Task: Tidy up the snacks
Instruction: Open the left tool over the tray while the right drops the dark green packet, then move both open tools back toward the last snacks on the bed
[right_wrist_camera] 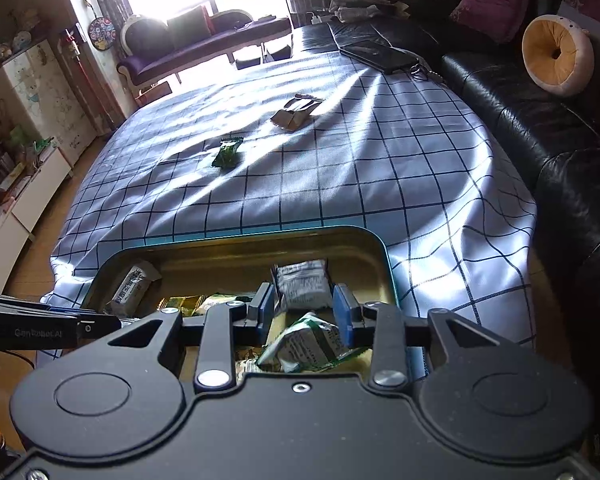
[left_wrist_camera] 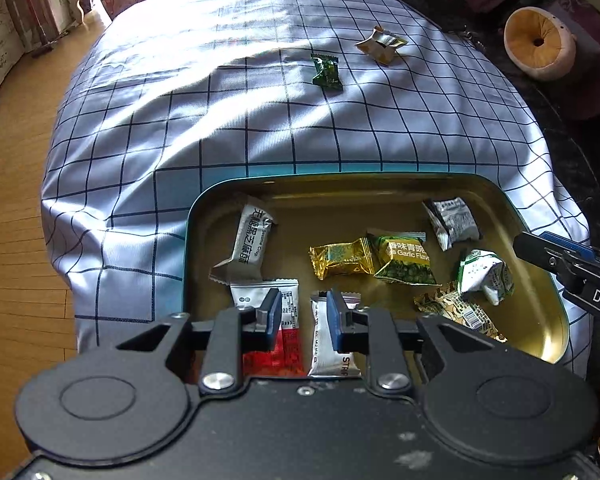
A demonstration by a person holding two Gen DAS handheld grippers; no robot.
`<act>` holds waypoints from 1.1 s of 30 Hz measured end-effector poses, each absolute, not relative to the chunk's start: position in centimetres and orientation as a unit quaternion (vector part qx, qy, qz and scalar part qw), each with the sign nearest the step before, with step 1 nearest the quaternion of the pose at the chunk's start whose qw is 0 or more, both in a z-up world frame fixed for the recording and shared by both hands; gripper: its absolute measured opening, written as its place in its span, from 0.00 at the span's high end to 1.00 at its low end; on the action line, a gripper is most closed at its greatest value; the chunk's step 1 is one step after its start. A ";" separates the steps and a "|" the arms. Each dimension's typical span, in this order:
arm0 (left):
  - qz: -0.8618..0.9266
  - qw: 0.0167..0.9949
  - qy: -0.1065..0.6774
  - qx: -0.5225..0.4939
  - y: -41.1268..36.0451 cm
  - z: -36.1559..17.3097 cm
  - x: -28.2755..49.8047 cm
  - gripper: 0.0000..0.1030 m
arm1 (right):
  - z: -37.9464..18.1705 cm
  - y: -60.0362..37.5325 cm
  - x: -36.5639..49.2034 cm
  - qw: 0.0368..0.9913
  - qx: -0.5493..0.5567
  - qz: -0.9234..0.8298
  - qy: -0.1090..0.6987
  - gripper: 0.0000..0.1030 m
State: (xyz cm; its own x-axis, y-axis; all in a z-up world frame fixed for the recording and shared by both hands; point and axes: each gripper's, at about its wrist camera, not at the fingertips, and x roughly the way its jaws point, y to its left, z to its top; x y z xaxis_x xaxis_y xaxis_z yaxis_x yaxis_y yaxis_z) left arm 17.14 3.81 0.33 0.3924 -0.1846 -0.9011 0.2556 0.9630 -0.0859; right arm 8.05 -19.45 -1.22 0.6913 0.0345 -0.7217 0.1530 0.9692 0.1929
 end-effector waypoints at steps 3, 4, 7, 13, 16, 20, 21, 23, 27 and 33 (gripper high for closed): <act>-0.128 0.831 0.540 0.035 3.8 0.0 17.3 0.77 | -1.4 -19.4 8.1 0.910 0.118 -0.032 0.396 0.57; -0.125 0.831 0.541 0.035 3.8 -0.1 17.3 0.77 | -1.4 -19.4 8.1 0.909 0.117 -0.033 0.398 0.57; -0.118 0.831 0.543 0.035 3.9 -0.3 17.5 0.77 | -1.6 -19.3 8.2 0.907 0.114 -0.034 0.404 0.57; -0.107 0.831 0.544 0.036 4.0 -0.5 17.7 0.76 | -2.0 -19.1 8.3 0.903 0.110 -0.033 0.414 0.57; -0.100 0.833 0.543 0.040 4.0 -0.6 17.7 0.76 | -2.2 -19.0 8.3 0.901 0.108 -0.031 0.419 0.57; -0.089 0.836 0.539 0.044 4.0 -0.5 17.7 0.75 | -2.4 -18.9 8.3 0.899 0.106 -0.028 0.424 0.57; -0.086 0.837 0.538 0.046 4.0 -0.5 17.7 0.75 | -2.4 -18.8 8.3 0.898 0.106 -0.027 0.425 0.57; -0.079 0.839 0.536 0.049 4.0 -0.5 17.7 0.74 | -2.4 -18.8 8.3 0.898 0.105 -0.027 0.426 0.57; -0.071 0.839 0.537 0.055 3.9 -0.6 17.8 0.72 | -2.5 -18.7 8.3 0.897 0.104 -0.026 0.428 0.57; -0.071 0.833 0.546 0.055 3.9 -0.9 17.9 0.69 | -2.6 -18.6 8.4 0.895 0.101 -0.024 0.435 0.57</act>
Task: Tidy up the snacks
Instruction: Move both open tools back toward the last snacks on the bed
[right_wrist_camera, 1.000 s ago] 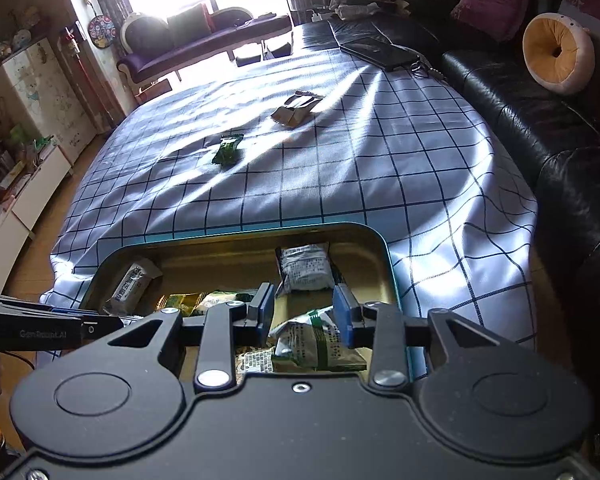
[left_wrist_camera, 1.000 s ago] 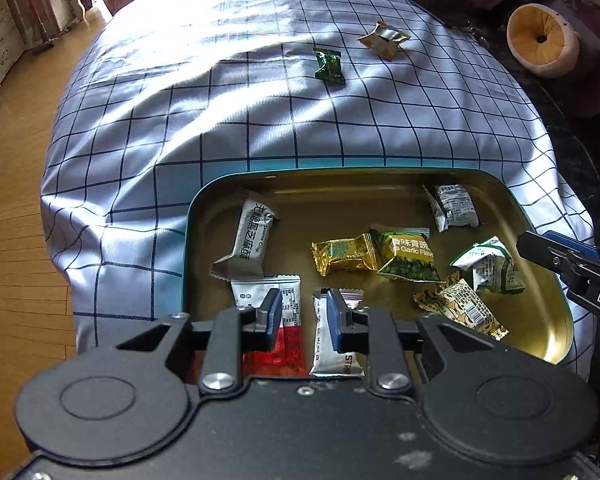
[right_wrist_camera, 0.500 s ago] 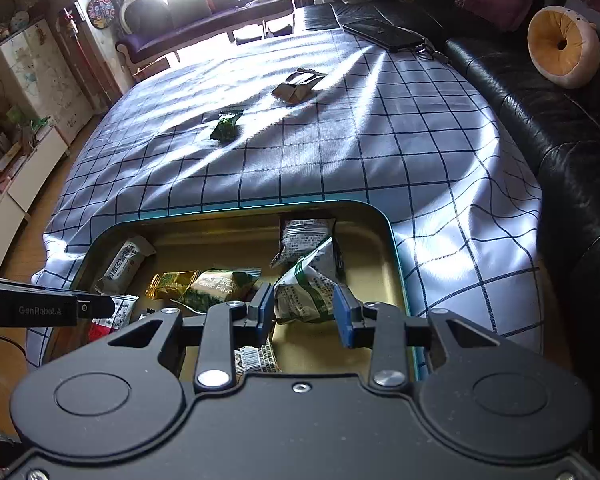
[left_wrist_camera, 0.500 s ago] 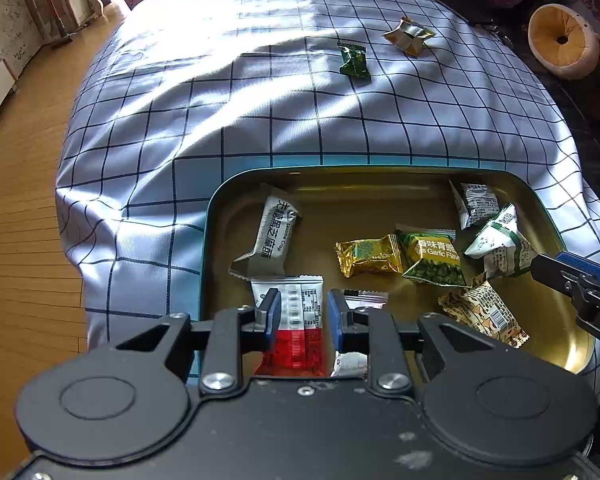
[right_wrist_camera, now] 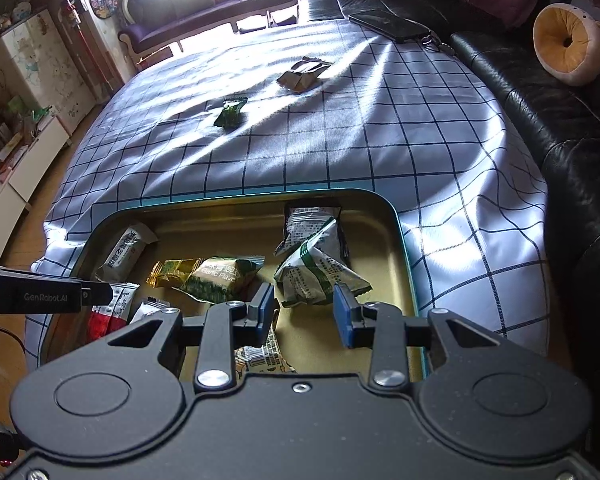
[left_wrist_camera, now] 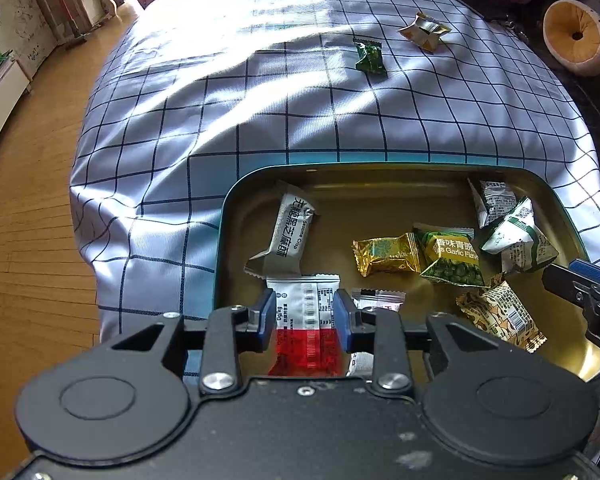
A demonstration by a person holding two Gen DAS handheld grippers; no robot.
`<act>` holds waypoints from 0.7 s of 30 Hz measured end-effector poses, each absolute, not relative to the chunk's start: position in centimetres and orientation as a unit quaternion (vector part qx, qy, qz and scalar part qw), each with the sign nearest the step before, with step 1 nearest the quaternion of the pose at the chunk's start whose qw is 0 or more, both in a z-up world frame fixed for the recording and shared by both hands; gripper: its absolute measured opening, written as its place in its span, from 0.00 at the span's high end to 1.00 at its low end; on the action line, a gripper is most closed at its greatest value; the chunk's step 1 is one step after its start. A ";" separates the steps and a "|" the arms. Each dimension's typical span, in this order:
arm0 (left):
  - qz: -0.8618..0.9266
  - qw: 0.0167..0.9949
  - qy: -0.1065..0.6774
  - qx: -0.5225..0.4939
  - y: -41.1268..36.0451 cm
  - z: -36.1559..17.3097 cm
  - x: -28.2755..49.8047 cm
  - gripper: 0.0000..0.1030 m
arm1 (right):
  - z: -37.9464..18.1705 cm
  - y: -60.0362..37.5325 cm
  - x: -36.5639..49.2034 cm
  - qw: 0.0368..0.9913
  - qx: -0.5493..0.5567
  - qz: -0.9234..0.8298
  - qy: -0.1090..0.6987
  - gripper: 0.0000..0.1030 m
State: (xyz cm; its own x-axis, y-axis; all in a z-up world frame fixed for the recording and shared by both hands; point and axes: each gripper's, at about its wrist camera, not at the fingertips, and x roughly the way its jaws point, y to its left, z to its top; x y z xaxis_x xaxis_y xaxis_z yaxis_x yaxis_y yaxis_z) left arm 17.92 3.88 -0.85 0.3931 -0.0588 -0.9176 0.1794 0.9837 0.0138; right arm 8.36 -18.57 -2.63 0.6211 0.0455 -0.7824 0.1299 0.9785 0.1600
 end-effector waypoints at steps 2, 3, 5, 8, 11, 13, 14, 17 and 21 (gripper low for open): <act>-0.071 0.830 0.550 0.053 4.0 -1.0 18.0 0.69 | -2.7 -18.5 8.4 0.894 0.101 -0.023 0.436 0.57; -0.070 0.830 0.552 0.052 4.0 -1.0 18.0 0.69 | -2.7 -18.5 8.4 0.893 0.101 -0.023 0.437 0.57; -0.067 0.828 0.554 0.051 4.0 -1.1 18.1 0.69 | -2.8 -18.5 8.4 0.892 0.101 -0.024 0.439 0.57; -0.064 0.828 0.555 0.050 4.1 -1.2 18.2 0.69 | -2.9 -18.6 8.5 0.891 0.102 -0.024 0.443 0.57; -0.061 0.831 0.551 0.054 4.0 -1.2 18.3 0.69 | -3.1 -18.6 8.5 0.889 0.102 -0.024 0.446 0.57; -0.058 0.833 0.548 0.057 3.9 -1.2 18.2 0.69 | -3.3 -18.5 8.6 0.887 0.100 -0.025 0.450 0.57; -0.056 0.834 0.546 0.059 3.9 -1.2 18.2 0.69 | -3.4 -18.5 8.7 0.885 0.099 -0.026 0.453 0.57; -0.048 0.841 0.535 0.069 3.8 -1.2 18.1 0.69 | -3.8 -18.5 8.8 0.881 0.097 -0.028 0.463 0.57; -0.040 0.850 0.519 0.083 3.6 -1.1 17.9 0.69 | -4.0 -18.4 8.9 0.878 0.093 -0.027 0.470 0.57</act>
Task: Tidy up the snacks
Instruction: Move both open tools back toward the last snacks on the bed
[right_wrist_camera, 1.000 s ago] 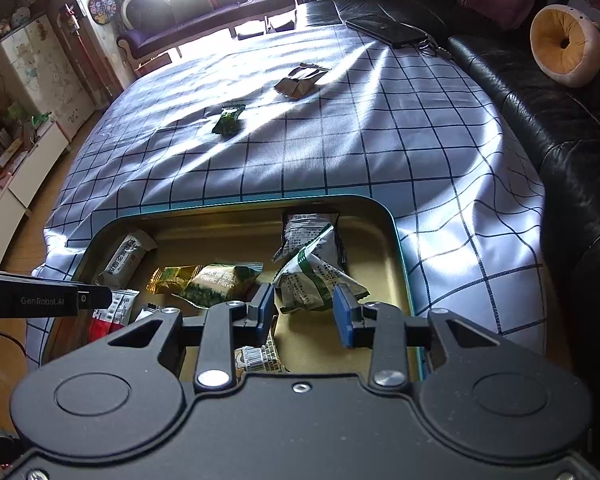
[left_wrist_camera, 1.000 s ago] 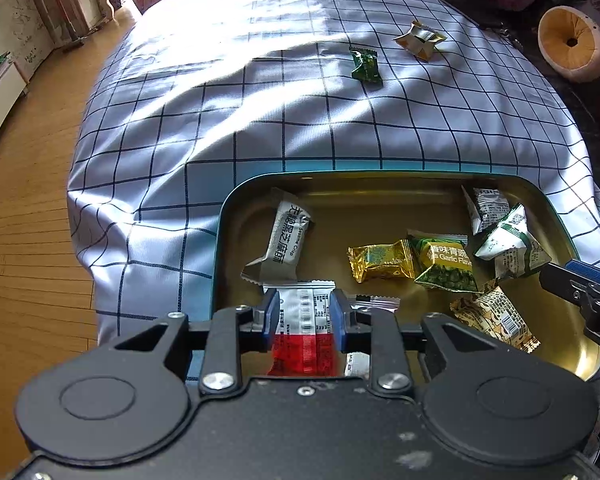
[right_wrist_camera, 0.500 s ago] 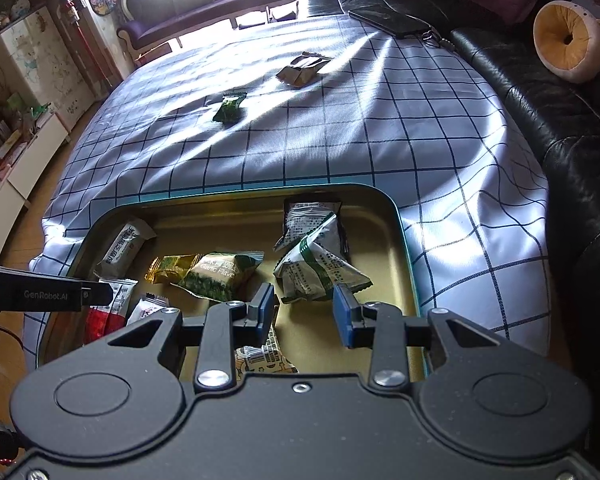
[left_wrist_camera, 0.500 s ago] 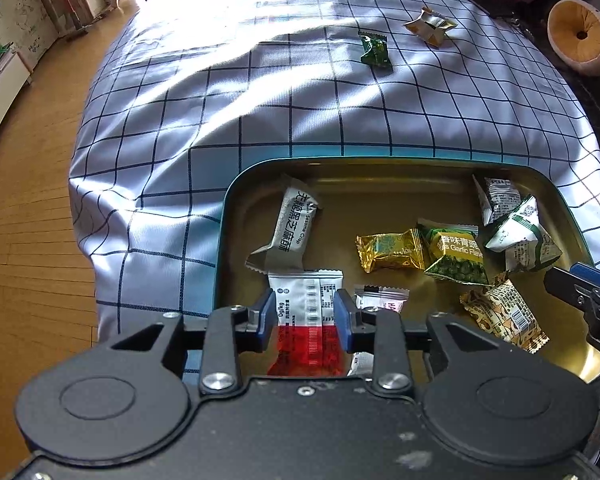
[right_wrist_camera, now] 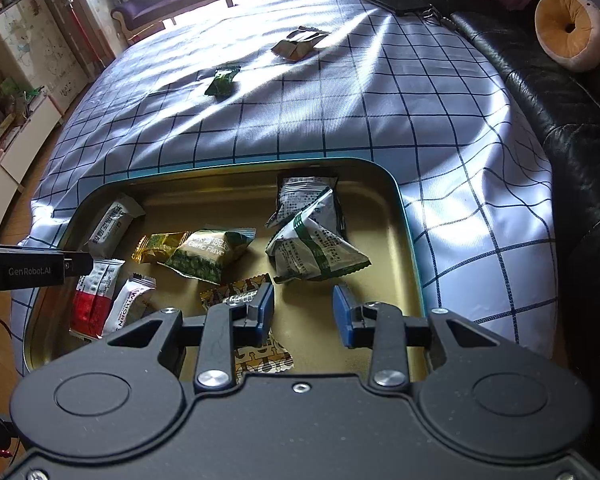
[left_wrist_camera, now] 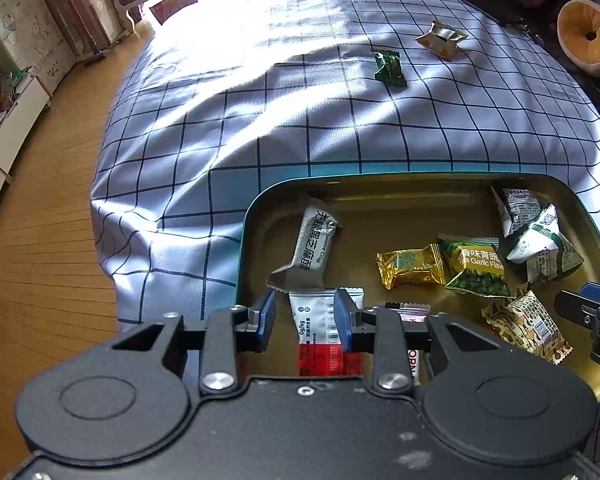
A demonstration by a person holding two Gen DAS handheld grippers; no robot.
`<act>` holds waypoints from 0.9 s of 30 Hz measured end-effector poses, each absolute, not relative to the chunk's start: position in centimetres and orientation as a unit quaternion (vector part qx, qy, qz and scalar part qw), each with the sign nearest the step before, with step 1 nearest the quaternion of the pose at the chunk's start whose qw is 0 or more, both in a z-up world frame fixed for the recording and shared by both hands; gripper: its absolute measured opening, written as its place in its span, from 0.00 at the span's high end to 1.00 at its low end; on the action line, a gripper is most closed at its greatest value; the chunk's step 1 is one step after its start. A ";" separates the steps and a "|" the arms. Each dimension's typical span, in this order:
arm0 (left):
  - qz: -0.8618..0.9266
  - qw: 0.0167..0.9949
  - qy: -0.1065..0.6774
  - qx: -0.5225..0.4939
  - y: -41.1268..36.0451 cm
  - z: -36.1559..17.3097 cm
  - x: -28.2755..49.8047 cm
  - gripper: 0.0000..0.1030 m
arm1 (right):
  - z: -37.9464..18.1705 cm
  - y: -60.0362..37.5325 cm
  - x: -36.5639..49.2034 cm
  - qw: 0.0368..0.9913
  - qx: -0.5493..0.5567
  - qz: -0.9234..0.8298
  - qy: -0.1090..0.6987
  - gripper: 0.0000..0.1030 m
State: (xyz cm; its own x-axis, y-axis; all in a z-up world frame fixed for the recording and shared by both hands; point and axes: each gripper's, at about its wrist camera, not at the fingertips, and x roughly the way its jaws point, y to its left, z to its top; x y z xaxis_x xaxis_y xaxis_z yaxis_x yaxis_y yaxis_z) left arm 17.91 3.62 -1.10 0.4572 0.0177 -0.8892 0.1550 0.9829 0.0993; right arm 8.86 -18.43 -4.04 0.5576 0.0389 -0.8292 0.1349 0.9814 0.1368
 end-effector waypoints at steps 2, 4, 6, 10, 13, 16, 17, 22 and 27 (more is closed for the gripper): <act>-0.039 0.851 0.517 0.086 3.5 -1.2 17.9 0.69 | -4.2 -18.5 8.9 0.876 0.091 -0.028 0.473 0.57; -0.037 0.852 0.514 0.090 3.5 -1.3 17.9 0.69 | -4.4 -18.6 9.0 0.874 0.091 -0.029 0.477 0.57; -0.034 0.854 0.510 0.096 3.5 -1.4 17.8 0.69 | -4.5 -18.6 9.0 0.873 0.090 -0.031 0.479 0.57; -0.030 0.859 0.500 0.108 3.3 -1.5 17.7 0.68 | -4.5 -18.5 9.0 0.872 0.086 -0.031 0.482 0.57; -0.026 0.862 0.494 0.114 3.3 -1.6 17.7 0.68 | -4.6 -18.4 9.0 0.871 0.084 -0.030 0.483 0.57; -0.022 0.865 0.488 0.116 3.3 -1.5 17.7 0.68 | -4.7 -18.3 9.0 0.870 0.083 -0.028 0.485 0.57; -0.021 0.865 0.487 0.118 3.3 -1.5 17.7 0.67 | -4.7 -18.3 9.0 0.870 0.083 -0.028 0.485 0.57; -0.022 0.861 0.494 0.114 3.4 -1.6 17.9 0.67 | -4.7 -18.3 9.1 0.869 0.083 -0.027 0.487 0.57; -0.018 0.862 0.494 0.115 3.5 -1.8 18.1 0.67 | -4.8 -18.3 9.1 0.868 0.084 -0.026 0.488 0.57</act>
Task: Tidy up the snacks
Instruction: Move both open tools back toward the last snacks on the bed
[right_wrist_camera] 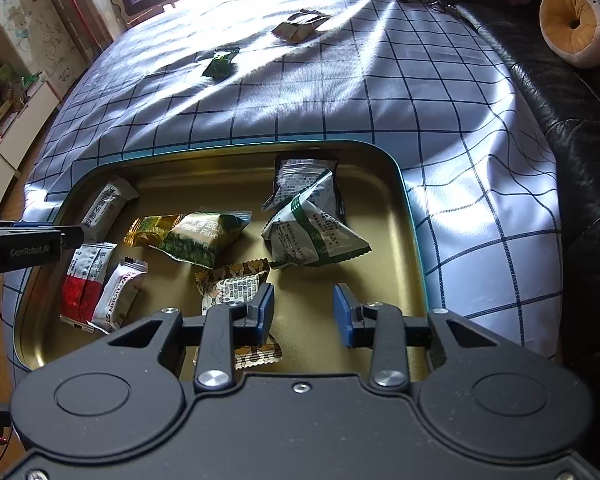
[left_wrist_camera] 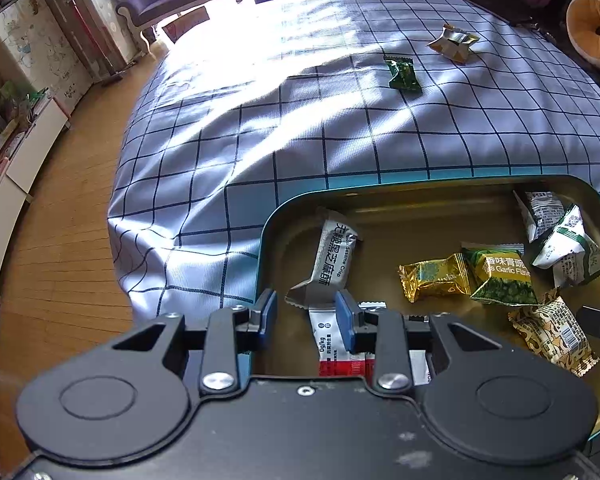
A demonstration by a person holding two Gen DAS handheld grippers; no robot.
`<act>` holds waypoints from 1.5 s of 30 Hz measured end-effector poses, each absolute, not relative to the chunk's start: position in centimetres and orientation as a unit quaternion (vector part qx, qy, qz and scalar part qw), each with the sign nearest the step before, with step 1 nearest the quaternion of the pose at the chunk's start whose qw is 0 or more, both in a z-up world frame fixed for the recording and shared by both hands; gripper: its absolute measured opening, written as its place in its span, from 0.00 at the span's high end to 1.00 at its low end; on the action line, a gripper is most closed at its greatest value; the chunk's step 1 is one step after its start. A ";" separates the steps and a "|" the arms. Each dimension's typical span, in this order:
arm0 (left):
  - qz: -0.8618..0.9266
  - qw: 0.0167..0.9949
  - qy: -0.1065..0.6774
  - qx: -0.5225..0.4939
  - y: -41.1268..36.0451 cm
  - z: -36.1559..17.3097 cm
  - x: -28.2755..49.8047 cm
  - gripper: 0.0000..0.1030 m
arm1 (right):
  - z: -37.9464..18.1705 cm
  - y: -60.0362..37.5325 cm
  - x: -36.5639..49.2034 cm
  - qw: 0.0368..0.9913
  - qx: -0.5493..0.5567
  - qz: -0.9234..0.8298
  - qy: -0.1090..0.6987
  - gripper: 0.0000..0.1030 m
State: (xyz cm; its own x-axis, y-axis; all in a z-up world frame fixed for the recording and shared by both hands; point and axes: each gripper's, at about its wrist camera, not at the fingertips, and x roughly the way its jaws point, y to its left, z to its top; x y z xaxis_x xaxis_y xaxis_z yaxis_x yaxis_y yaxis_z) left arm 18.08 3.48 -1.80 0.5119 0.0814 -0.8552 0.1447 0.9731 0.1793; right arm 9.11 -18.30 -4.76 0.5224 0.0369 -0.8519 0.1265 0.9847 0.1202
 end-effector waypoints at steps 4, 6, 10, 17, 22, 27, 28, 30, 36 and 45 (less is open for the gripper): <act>-0.024 0.863 0.490 0.118 3.4 -1.7 18.2 0.67 | -4.7 -18.3 9.1 0.869 0.086 -0.024 0.487 0.57; -0.023 0.866 0.486 0.115 3.5 -1.4 18.0 0.67 | -4.6 -18.4 9.2 0.870 0.087 -0.024 0.484 0.57; -0.019 0.874 0.472 0.114 3.7 -0.6 18.2 0.67 | -4.4 -18.3 9.2 0.874 0.085 -0.023 0.478 0.57; -0.008 0.872 0.477 0.109 4.6 -0.6 19.5 0.67 | -3.7 -18.2 9.4 0.877 0.057 -0.021 0.477 0.57; -0.007 0.866 0.489 0.099 5.0 -0.7 20.4 0.67 | -3.2 -18.9 10.2 0.872 0.053 -0.007 0.486 0.57; -0.006 0.864 0.495 0.094 5.0 -0.4 21.4 0.67 | -2.6 -19.3 11.8 0.873 0.068 0.010 0.483 0.57; -0.007 0.863 0.495 0.095 5.0 -0.3 21.6 0.67 | -2.4 -19.4 12.1 0.873 0.074 0.015 0.483 0.57; -0.007 0.863 0.496 0.095 4.9 -0.1 22.1 0.67 | -2.2 -19.6 12.9 0.872 0.086 0.023 0.482 0.57; -0.004 0.864 0.496 0.087 4.5 0.4 23.8 0.67 | -1.5 -20.4 15.1 0.880 0.095 0.024 0.465 0.57; -0.003 0.870 0.487 0.077 3.4 1.1 27.0 0.67 | -0.9 -22.1 18.3 0.890 0.104 0.003 0.443 0.57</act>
State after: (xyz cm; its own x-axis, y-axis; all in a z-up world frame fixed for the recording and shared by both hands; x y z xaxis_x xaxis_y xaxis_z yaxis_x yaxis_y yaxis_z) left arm 27.02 3.44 1.05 0.5248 0.0701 -0.8484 0.0804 0.9881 0.1314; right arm 18.34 -22.07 -0.91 0.6073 0.0976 -0.7885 0.0866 0.9784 0.1878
